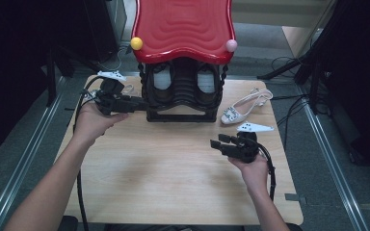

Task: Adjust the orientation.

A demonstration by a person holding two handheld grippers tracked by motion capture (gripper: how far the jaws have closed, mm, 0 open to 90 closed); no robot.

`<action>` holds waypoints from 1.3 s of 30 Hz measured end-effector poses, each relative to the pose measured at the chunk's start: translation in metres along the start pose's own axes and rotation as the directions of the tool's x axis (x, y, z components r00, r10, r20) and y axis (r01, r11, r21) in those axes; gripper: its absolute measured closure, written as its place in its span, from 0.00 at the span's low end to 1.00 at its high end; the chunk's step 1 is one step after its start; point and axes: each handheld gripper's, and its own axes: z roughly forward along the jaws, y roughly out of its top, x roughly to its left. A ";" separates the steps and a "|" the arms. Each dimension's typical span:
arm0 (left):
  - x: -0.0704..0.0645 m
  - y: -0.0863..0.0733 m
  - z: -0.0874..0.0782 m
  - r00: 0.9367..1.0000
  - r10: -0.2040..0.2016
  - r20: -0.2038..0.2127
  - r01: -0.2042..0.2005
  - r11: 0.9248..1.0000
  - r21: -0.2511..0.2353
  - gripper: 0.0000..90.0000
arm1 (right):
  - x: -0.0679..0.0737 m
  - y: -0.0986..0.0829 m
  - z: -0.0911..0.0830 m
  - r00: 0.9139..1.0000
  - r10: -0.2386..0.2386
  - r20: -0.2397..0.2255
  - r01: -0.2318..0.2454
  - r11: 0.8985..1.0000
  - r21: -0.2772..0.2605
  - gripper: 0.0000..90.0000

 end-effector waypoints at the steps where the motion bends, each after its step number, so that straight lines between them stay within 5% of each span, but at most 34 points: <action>1: 0.004 -0.002 0.000 1.000 -0.009 -0.003 0.009 1.000 -0.004 0.74 | -0.001 0.000 0.000 1.000 0.005 0.004 -0.005 1.000 -0.005 0.57; 8: 0.036 -0.017 0.002 0.995 -0.078 -0.059 0.079 0.997 0.006 1.00 | -0.004 0.000 -0.001 1.000 0.013 0.017 -0.013 1.000 -0.008 0.57; 16: 0.077 -0.023 0.008 0.982 -0.156 -0.110 0.159 0.987 0.022 1.00 | -0.003 -0.003 0.002 1.000 0.003 0.026 -0.003 1.000 0.010 0.57; 25: 0.121 -0.011 0.015 0.962 -0.231 -0.147 0.235 0.972 0.009 1.00 | -0.004 -0.009 0.003 0.999 0.018 0.031 -0.019 1.000 0.025 0.57; 36: 0.144 -0.011 0.042 0.946 -0.255 -0.200 0.265 0.964 0.022 1.00 | -0.002 -0.018 -0.004 0.998 0.008 0.066 -0.010 0.999 0.038 0.58; 39: 0.152 -0.013 0.048 0.938 -0.308 -0.160 0.310 0.951 -0.014 1.00 | -0.002 -0.020 -0.007 0.997 0.010 0.075 -0.013 0.999 0.036 0.58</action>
